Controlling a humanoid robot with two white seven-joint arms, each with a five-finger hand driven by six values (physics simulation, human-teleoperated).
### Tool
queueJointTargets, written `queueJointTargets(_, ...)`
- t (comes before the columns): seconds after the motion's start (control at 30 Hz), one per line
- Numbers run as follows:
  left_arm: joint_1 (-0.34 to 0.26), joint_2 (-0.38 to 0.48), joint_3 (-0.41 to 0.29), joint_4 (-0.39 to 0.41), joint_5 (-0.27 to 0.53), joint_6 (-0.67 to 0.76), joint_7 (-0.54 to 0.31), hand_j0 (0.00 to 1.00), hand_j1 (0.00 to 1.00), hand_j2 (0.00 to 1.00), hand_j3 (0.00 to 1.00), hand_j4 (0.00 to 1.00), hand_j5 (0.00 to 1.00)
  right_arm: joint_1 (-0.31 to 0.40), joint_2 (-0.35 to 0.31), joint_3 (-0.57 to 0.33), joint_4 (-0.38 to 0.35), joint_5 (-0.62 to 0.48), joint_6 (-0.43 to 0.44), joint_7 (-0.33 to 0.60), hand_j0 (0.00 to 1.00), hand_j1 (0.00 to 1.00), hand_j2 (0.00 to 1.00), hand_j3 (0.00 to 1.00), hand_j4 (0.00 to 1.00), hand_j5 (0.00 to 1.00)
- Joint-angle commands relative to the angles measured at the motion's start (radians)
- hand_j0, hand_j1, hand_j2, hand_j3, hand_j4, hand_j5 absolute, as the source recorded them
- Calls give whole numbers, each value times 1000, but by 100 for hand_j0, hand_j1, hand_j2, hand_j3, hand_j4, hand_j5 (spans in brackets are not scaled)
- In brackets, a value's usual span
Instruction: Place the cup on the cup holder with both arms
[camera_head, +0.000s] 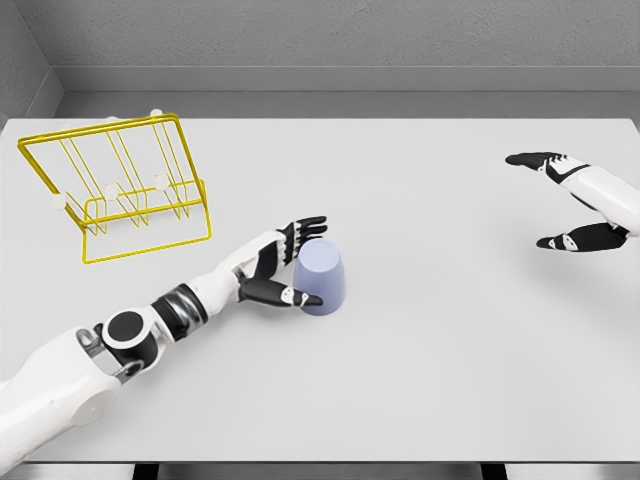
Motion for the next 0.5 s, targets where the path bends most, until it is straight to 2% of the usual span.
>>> queueJointTargets(0.0, -2, -4, -8, -3, -3, -2, 0, 93, 93, 93, 93, 93, 93, 0, -1, 0, 0, -8, 2, 0, 100, 100, 100, 100, 100, 100)
queueJointTargets(0.03, -2, -5, -10, -5, -5, -2, 0, 91, 91, 91, 91, 91, 91, 0, -1, 0, 0, -8, 2, 0, 100, 100, 100, 100, 100, 100)
queueJointTargets(0.1, -2, -7, -8, -6, -3, -5, 0, 75, 75, 75, 75, 75, 75, 2, -1, 0, 0, -8, 2, 0, 100, 100, 100, 100, 100, 100)
queueJointTargets(0.13, -2, -12, -8, -6, -3, -6, 0, 70, 70, 70, 70, 70, 70, 0, -1, 0, 0, -8, 2, 0, 100, 100, 100, 100, 100, 100)
queueJointTargets(0.27, -2, -13, -7, -5, -3, -8, 2, 58, 58, 58, 58, 58, 58, 2, -1, 0, 0, -8, 2, -2, 100, 100, 100, 100, 100, 100)
queueJointTargets(0.47, -5, -12, -5, -3, 0, -11, 2, 55, 55, 55, 55, 55, 55, 2, -1, 0, 0, -8, 2, -2, 100, 100, 100, 100, 100, 100)
